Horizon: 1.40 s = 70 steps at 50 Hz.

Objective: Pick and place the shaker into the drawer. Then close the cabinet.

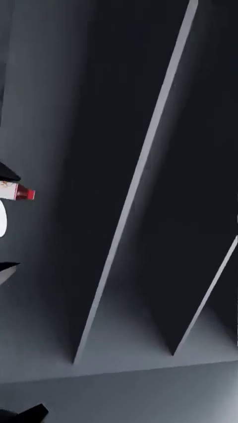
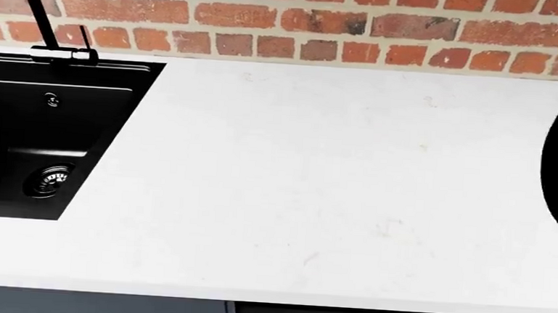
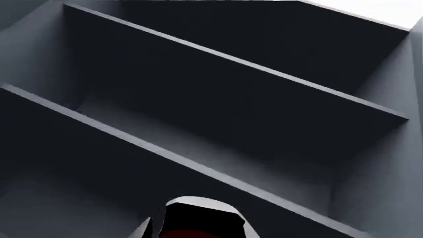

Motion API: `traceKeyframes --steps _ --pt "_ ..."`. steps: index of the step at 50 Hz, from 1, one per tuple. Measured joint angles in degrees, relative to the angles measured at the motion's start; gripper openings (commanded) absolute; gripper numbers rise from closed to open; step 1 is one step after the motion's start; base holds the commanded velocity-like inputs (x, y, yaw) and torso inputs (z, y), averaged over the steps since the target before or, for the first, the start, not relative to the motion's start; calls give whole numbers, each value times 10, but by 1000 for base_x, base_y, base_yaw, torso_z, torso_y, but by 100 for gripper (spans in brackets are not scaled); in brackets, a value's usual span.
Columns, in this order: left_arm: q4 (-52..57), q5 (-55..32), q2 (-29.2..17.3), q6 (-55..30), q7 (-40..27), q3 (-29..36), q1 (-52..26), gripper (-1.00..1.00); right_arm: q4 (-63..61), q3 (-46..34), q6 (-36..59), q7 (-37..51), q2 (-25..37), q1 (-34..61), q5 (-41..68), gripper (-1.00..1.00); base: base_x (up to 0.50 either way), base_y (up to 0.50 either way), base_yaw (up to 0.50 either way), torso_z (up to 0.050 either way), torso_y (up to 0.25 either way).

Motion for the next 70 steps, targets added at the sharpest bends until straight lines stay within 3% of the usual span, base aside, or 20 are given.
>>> traceKeyframes --steps 10,21,30,40,56,70 --pt "182 -74 -11 -33 -78 -25 219 -100 -224 13 126 23 6 -201 -9 -100 0 0 0 0 0" --pt "333 -170 -40 -45 -147 -69 383 -100 -442 18 250 35 8 -353 -28 -100 0 0 0 0 0" --pt "435 -234 -75 -41 -169 -124 512 -100 -564 -17 301 -60 -13 -466 -185 -100 0 0 0 0 0" --pt "519 -214 -93 -36 -113 -189 665 -100 -630 -31 317 -163 -29 -557 -325 -100 0 0 0 0 0" --pt "582 -95 -88 -2 24 -247 854 -100 -660 36 175 -51 -35 -773 -181 -100 0 0 0 0 0" --pt "609 -42 -96 48 99 -294 973 -100 -666 72 99 5 -35 -873 -105 -100 -20 139 0 0 0"
